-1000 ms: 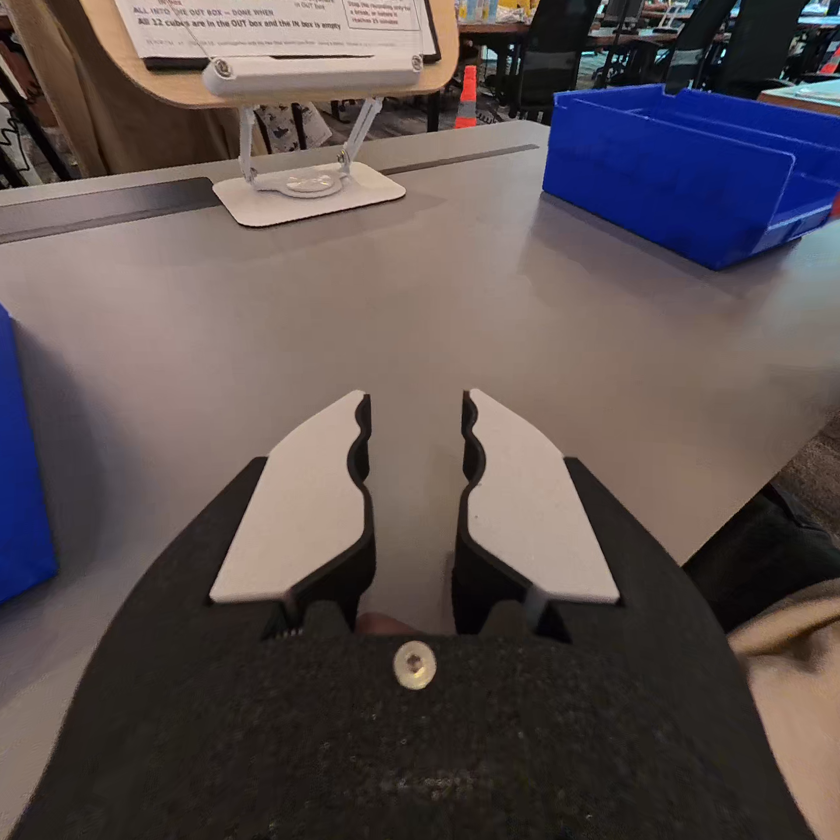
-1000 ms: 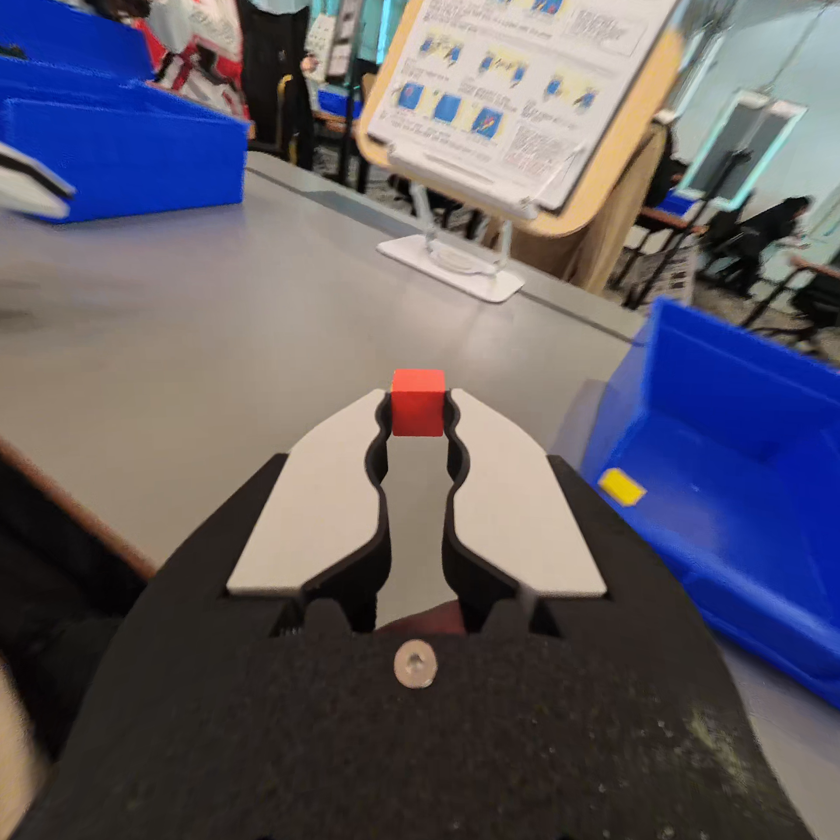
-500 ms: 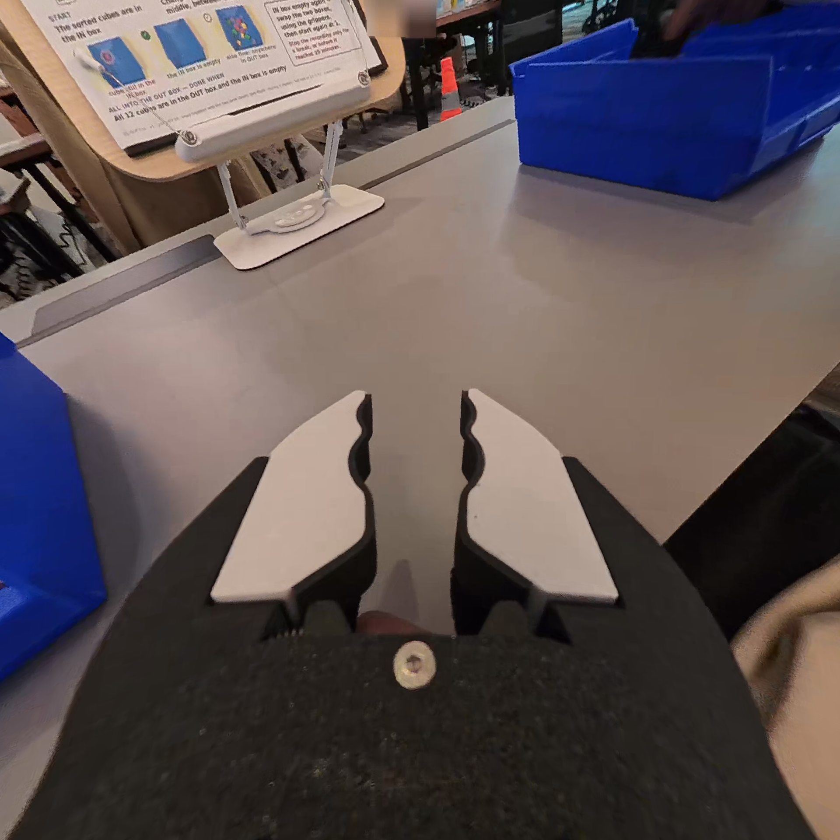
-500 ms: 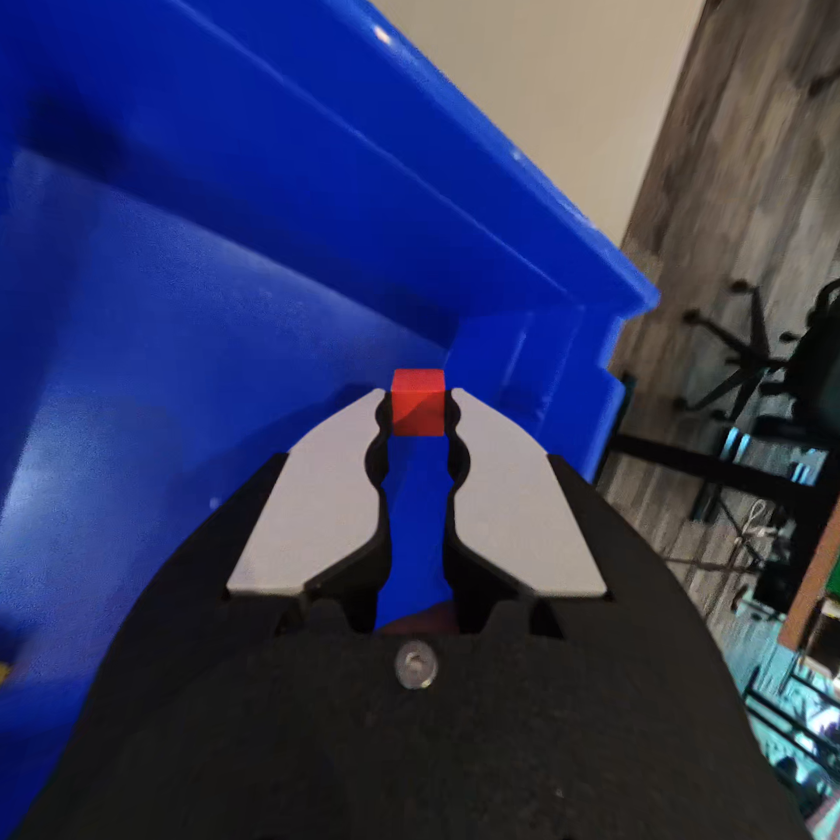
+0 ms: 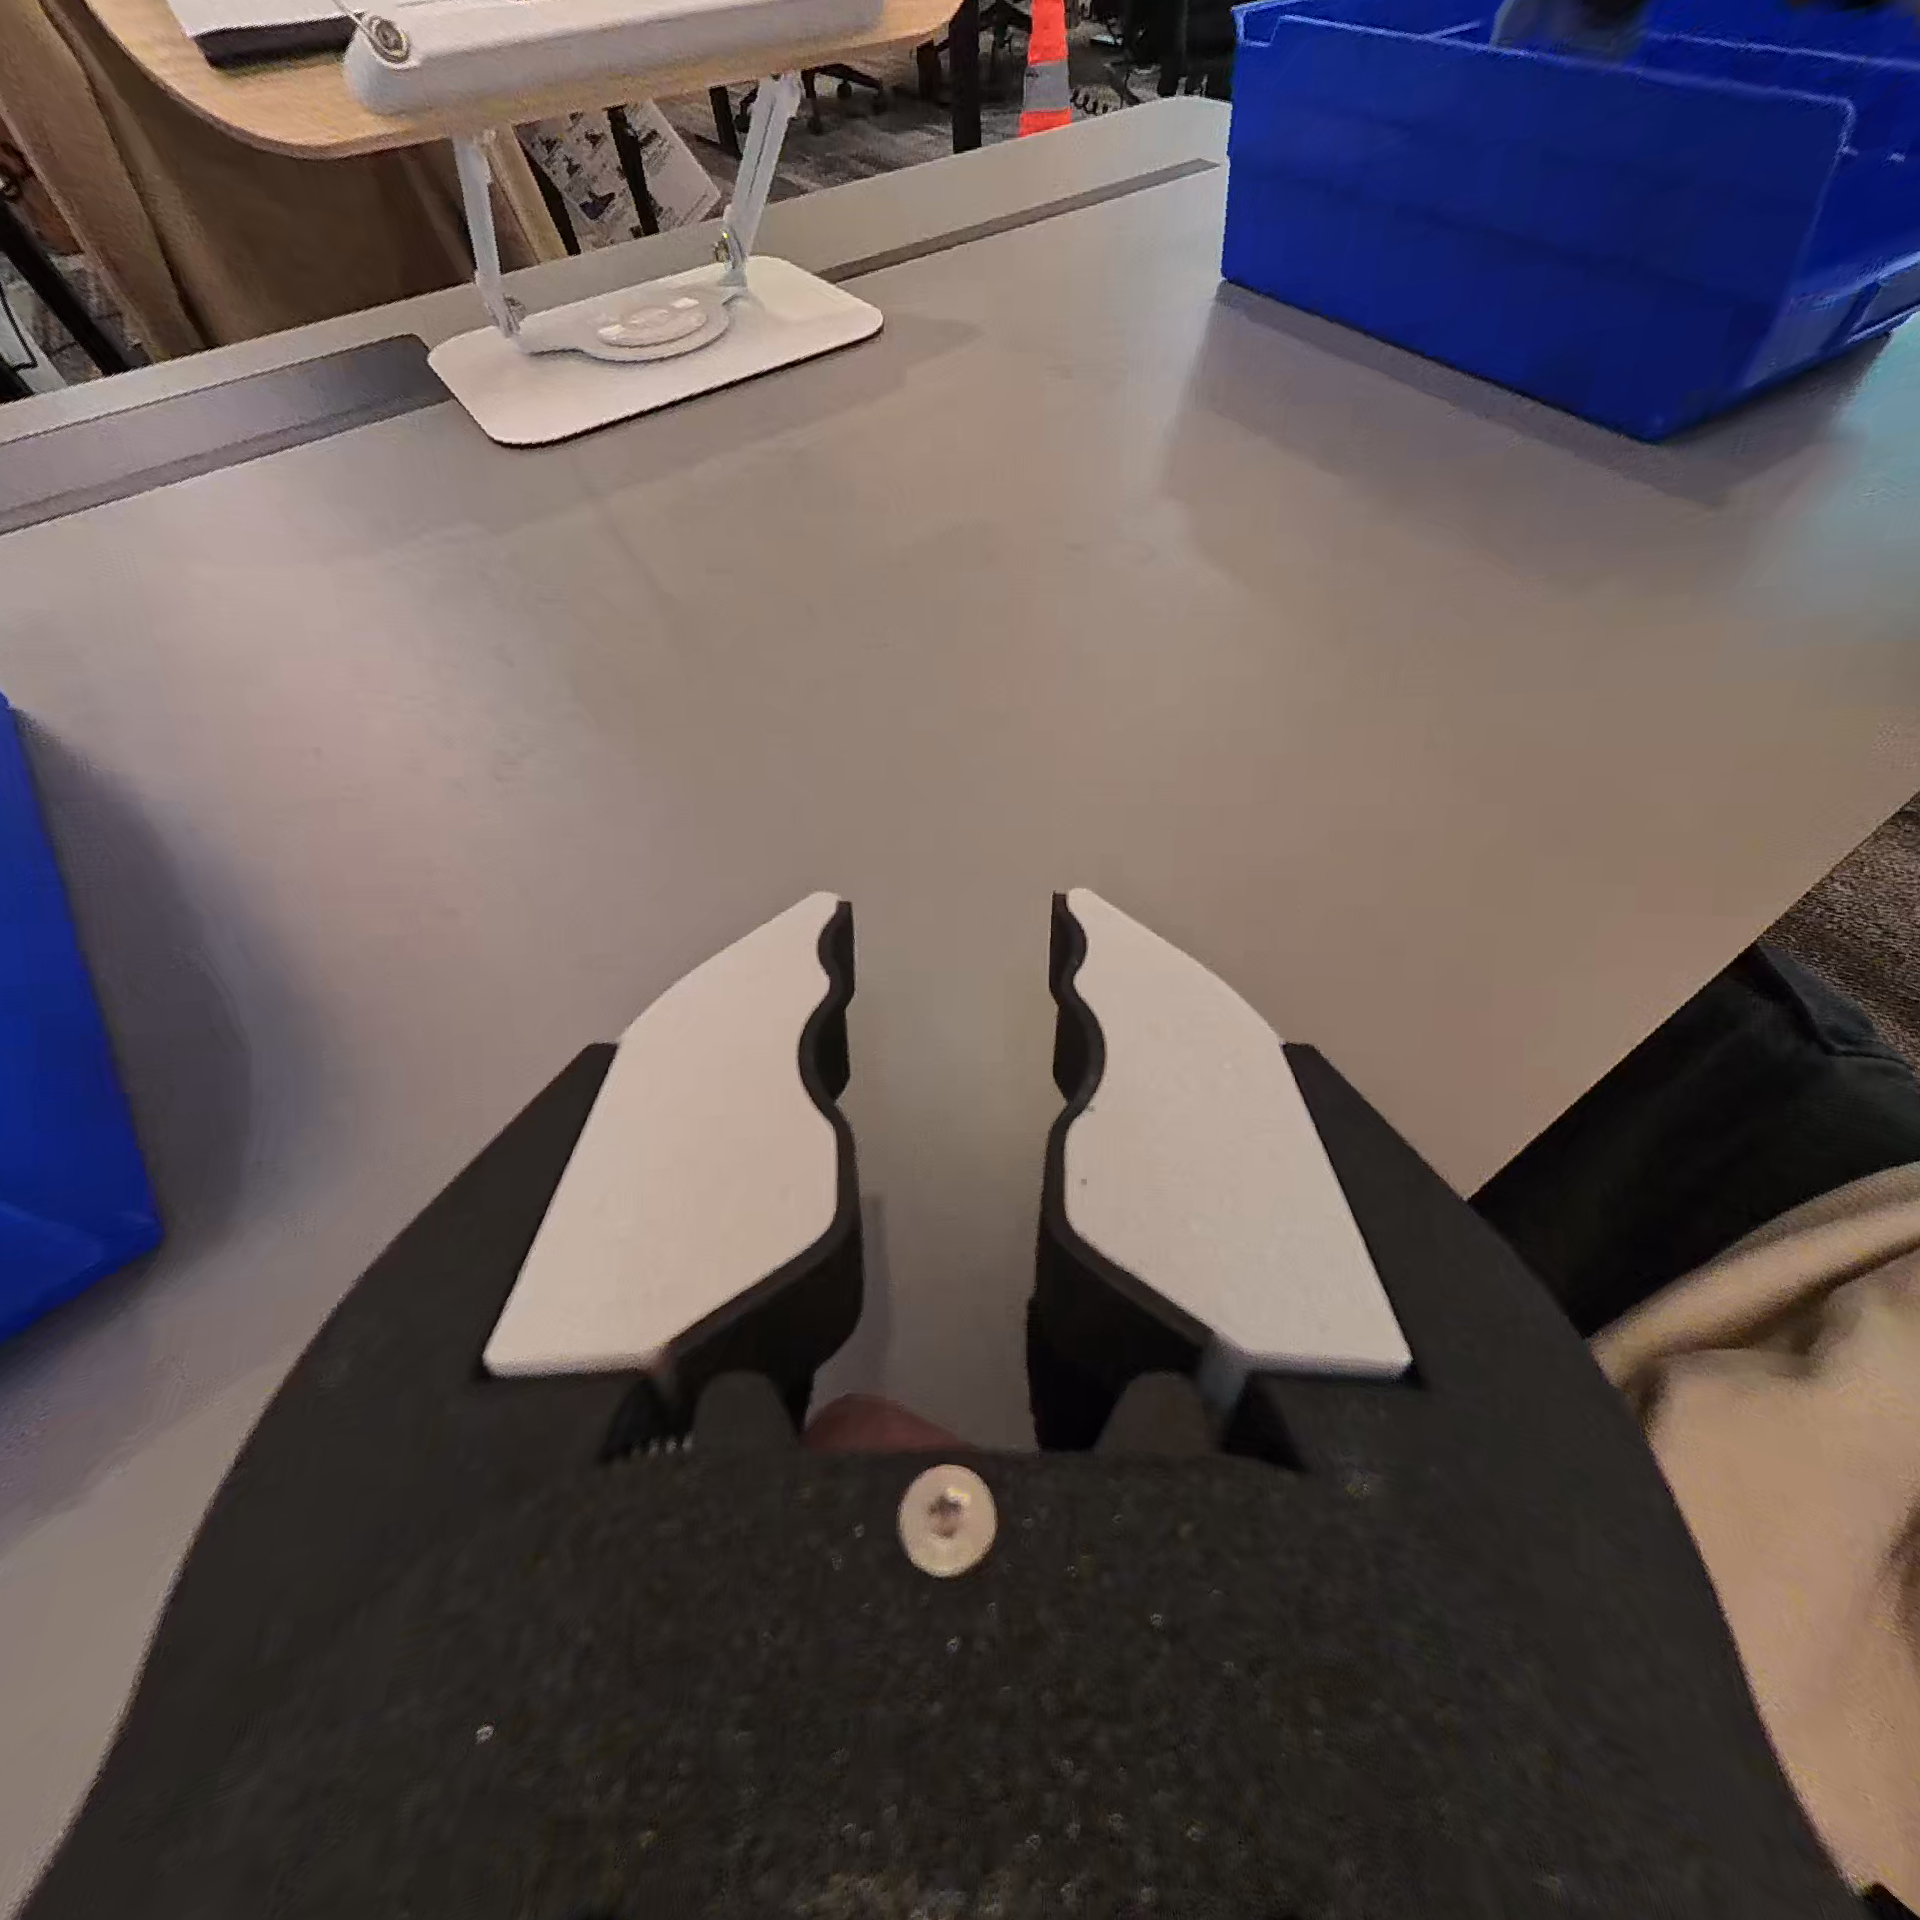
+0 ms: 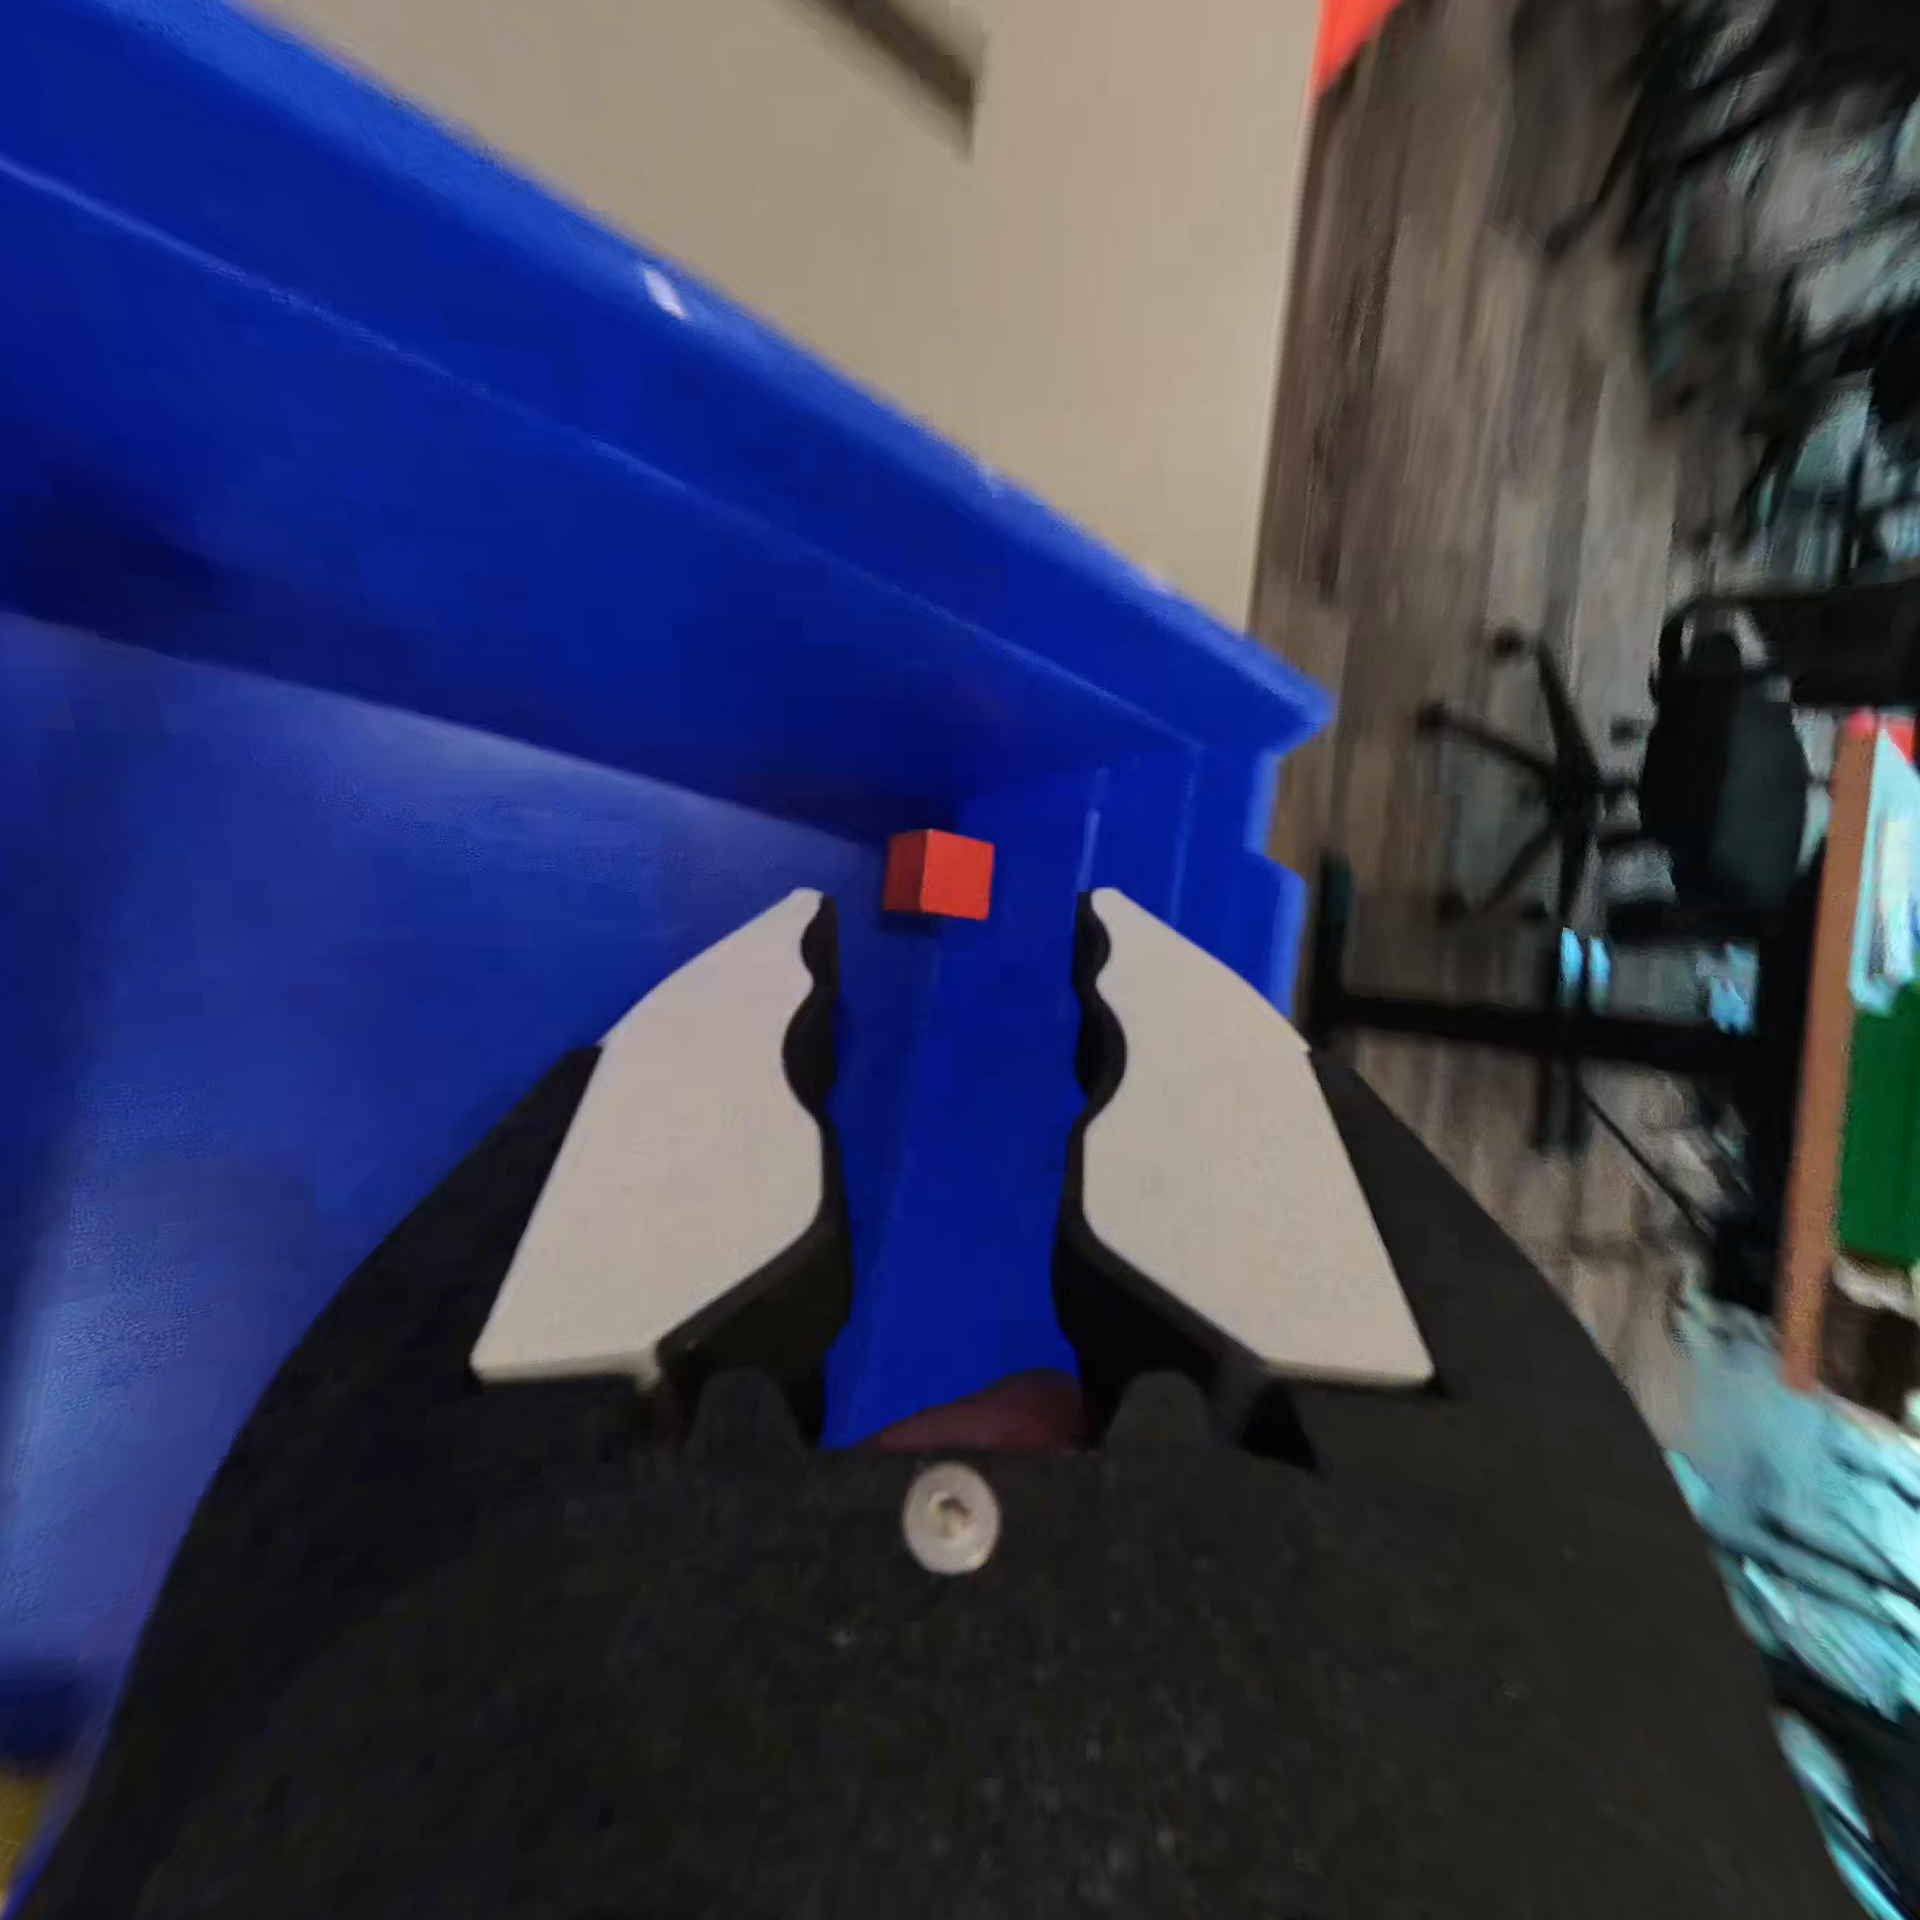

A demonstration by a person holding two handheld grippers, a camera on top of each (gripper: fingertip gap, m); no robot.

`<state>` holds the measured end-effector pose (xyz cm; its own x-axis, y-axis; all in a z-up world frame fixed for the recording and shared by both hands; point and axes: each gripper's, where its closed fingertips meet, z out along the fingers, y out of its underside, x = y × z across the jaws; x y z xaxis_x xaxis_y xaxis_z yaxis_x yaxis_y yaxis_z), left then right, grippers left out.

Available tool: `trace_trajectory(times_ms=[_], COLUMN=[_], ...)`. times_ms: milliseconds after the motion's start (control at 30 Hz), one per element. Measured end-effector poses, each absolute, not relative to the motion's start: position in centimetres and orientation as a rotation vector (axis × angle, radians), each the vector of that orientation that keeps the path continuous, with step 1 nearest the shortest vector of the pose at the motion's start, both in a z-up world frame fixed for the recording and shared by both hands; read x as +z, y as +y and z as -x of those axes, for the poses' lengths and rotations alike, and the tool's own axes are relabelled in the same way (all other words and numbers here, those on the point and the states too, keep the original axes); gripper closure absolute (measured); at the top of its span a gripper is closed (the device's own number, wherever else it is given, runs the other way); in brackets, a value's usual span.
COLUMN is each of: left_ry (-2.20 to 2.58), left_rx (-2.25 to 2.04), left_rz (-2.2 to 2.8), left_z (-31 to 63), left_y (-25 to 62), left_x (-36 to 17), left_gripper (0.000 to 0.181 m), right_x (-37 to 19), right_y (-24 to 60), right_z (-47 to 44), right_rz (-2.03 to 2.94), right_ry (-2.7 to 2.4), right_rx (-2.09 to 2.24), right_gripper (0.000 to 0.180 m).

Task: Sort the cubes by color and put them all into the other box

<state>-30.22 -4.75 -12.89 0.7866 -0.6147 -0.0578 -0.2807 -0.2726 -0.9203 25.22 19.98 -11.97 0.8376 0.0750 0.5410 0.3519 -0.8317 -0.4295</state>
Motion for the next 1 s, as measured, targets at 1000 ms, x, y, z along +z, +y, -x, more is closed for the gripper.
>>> trace_trajectory(times_ms=[1000], left_ry=[1.052], left_rx=[0.363], left_rz=[2.24], left_z=[52.3], left_y=[9.3], left_x=[-9.3], left_gripper=[0.13], right_x=[-12.1], right_y=[-6.5], right_z=[10.5], right_rz=[1.8], right_ry=[-0.668], right_rx=[0.654], right_gripper=[0.144])
